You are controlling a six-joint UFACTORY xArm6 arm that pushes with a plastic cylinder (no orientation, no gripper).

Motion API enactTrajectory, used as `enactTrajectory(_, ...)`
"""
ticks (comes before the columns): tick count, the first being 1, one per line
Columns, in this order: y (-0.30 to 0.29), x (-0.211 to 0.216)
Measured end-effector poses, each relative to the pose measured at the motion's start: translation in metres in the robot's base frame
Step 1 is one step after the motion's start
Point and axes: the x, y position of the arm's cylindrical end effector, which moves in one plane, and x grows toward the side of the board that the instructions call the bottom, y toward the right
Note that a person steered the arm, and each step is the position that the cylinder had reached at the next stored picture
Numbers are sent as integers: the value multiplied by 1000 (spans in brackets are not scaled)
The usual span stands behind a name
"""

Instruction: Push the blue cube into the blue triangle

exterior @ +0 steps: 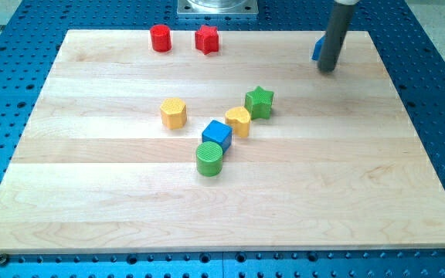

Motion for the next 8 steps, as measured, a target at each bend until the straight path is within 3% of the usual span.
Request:
enactTrajectory(1,1,-17)
enactTrajectory(2,-29,-3)
enactTrajectory(3,-50,111)
enactTrajectory(4,-95,178)
enactTrajectory(5,-175,202)
enactTrajectory(6,-207,198)
enactTrajectory(8,-215,190)
